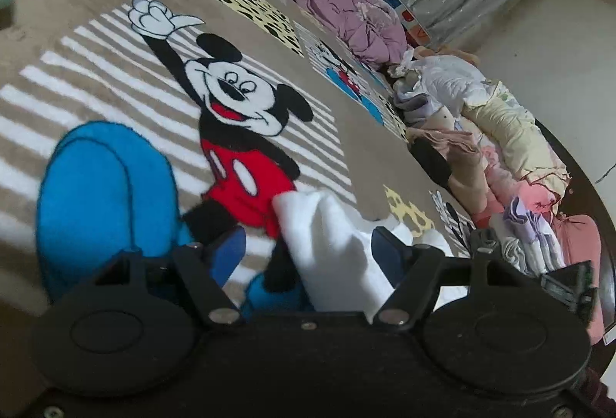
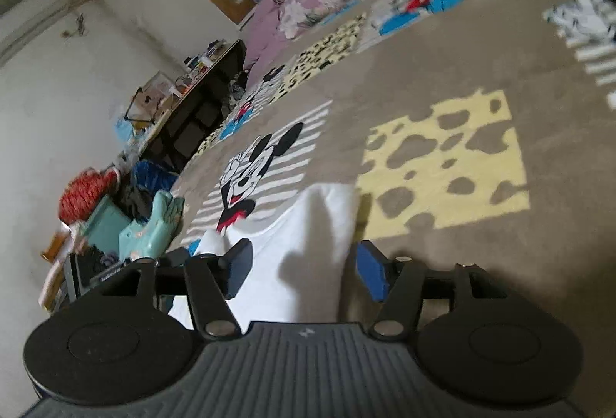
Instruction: Fold clothes
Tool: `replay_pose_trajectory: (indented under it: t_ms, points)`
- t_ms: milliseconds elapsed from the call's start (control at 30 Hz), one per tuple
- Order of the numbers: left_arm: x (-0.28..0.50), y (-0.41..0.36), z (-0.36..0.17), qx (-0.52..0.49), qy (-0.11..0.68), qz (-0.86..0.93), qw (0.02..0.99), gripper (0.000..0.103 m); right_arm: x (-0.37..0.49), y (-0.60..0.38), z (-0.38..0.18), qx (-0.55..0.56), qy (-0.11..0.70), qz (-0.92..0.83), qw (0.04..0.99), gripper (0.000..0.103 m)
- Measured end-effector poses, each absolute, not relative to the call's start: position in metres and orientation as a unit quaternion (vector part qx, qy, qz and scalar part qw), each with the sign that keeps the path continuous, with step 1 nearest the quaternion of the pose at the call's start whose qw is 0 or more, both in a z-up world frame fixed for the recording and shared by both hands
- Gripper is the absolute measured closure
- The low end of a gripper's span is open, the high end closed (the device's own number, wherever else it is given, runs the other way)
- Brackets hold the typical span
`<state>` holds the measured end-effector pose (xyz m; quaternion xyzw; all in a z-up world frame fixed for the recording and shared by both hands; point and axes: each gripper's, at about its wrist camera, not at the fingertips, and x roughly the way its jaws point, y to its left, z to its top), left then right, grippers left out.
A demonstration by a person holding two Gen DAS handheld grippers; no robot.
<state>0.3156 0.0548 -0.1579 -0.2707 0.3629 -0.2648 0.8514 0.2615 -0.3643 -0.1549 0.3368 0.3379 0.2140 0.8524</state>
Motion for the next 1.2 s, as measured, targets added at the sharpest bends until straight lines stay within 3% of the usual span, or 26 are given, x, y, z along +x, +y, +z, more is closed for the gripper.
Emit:
replay_pose_trajectory:
  t_ms: [333,433,467,500,533,633,1033,1200]
  points:
    - [0.331,0.042,-0.160,-0.232,0.367,-0.293,0.852,0.031,0.305,-0.357,-0.183,0.346,0.347,0.272,0.828,0.039]
    - [0.334,0.039,-0.160,-0.221,0.366,-0.301,0.853,0.033,0.311,-0.355,-0.183,0.342,0.352,0.283,0.824,0.047]
    - [0.335,0.038,-0.160,-0.218,0.366,-0.303,0.853,0.038,0.312,-0.355,-0.183,0.341,0.354,0.286,0.822,0.052]
    - [0.336,0.037,-0.160,-0.214,0.365,-0.306,0.853,0.059,0.313,-0.353,-0.182,0.335,0.355,0.292,0.822,0.065]
    - [0.333,0.035,-0.158,-0.205,0.356,-0.308,0.858,0.068,0.312,-0.351,-0.180,0.325,0.353,0.296,0.826,0.071]
    - [0.319,0.028,-0.148,-0.169,0.312,-0.316,0.880,0.078,0.307,-0.347,-0.172,0.304,0.340,0.299,0.838,0.075]
    - [0.248,0.011,-0.112,-0.049,0.126,-0.351,0.926,0.081,0.250,-0.336,-0.096,0.188,0.220,0.338,0.896,0.076]
    - [0.218,0.020,-0.101,-0.029,0.103,-0.375,0.921,0.081,0.222,-0.331,-0.075,0.157,0.207,0.347,0.901,0.076]
